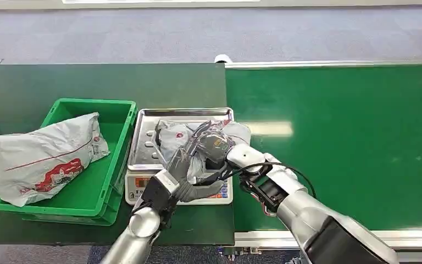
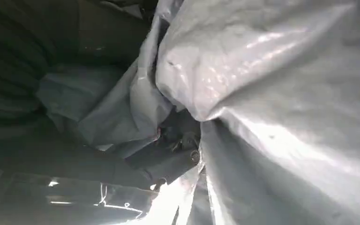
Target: Moved the parcel from conveyor to table for the left to box.
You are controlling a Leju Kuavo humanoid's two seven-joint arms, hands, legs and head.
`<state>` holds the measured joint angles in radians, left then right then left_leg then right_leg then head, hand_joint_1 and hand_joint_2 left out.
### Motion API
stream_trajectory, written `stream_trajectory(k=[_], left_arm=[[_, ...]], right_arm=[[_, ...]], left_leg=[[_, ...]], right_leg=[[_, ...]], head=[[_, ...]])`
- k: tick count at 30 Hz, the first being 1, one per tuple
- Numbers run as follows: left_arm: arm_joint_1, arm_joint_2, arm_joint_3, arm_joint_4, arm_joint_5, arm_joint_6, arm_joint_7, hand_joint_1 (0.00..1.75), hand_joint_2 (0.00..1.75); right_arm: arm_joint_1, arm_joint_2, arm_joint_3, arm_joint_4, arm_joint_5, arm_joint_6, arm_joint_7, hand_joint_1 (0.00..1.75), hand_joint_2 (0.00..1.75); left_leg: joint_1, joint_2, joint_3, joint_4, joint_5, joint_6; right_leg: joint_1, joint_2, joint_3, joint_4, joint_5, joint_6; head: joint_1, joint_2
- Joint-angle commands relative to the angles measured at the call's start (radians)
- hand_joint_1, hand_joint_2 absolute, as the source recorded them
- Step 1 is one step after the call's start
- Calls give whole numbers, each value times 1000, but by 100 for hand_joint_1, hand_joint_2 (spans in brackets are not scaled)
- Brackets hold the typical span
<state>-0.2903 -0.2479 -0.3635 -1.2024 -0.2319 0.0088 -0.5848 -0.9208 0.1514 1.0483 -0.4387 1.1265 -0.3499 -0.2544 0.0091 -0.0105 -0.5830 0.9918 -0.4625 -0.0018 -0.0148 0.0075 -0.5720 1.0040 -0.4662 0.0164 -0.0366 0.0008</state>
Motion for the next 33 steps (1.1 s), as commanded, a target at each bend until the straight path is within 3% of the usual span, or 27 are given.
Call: stream_trajectory(k=[1, 5, 6, 10, 15, 24, 26, 28, 33], left_arm=[[-64, 0, -10, 81, 0, 16, 12, 0, 175], [-64, 2, -4, 76, 3, 22, 16, 0, 175], [-63, 0, -6, 76, 2, 22, 16, 0, 175], [-52, -1, -8, 61, 1, 25, 17, 0, 175], [-51, 4, 0, 63, 3, 14, 15, 0, 175], [-48, 15, 19, 60, -62, 118, 69, 0, 175], [-55, 15, 19, 77, -84, 139, 83, 0, 175], [-65, 15, 17, 94, -103, 150, 101, 0, 175], [-65, 9, 24, 106, -148, 169, 126, 0, 175]], right_arm=[[-2, 54, -129, 84, -124, 40, -17, 0, 175], [16, 50, -210, 52, -207, 56, -56, 0, 175], [35, 41, -260, 33, -273, 83, -132, 0, 175], [81, 22, -329, -8, -348, 83, -209, 0, 175], [148, -13, -360, -117, -450, 286, -352, 0, 175], [382, -72, -478, -560, -588, 294, -384, 0, 175], [395, -79, -498, -598, -606, 307, -366, 0, 175], [396, -81, -520, -608, -622, 314, -359, 0, 175], [433, -62, -592, -646, -664, 307, -356, 0, 175]], left_leg=[[0, 0, 0, 0, 0, 0], [0, 0, 0, -1, 1, 0], [0, 0, 0, -1, 1, 0], [0, -1, 1, -2, 0, 0], [0, 1, 3, -3, 0, 0], [0, 2, 2, -3, -1, 0], [2, 1, -1, -1, -2, -2], [0, -6, -3, -1, 0, 0], [0, -1, -1, -3, -1, -1]], right_leg=[[0, -1, 0, 0, 0, -1], [0, -1, 0, -1, 0, -1], [1, -1, 1, -1, 0, -1], [0, -1, 2, -2, 0, -1], [0, 0, 4, -3, 0, -1], [0, 1, 3, -3, 1, -1], [2, 1, -1, -1, 0, -1], [0, -6, -1, -1, -1, 0], [0, -2, 1, -2, 0, -1]], head=[[0, 0], [0, 0], [-1, 0], [0, 0], [0, 0], [3, 0], [-8, 0], [-4, 0], [-4, 0]])
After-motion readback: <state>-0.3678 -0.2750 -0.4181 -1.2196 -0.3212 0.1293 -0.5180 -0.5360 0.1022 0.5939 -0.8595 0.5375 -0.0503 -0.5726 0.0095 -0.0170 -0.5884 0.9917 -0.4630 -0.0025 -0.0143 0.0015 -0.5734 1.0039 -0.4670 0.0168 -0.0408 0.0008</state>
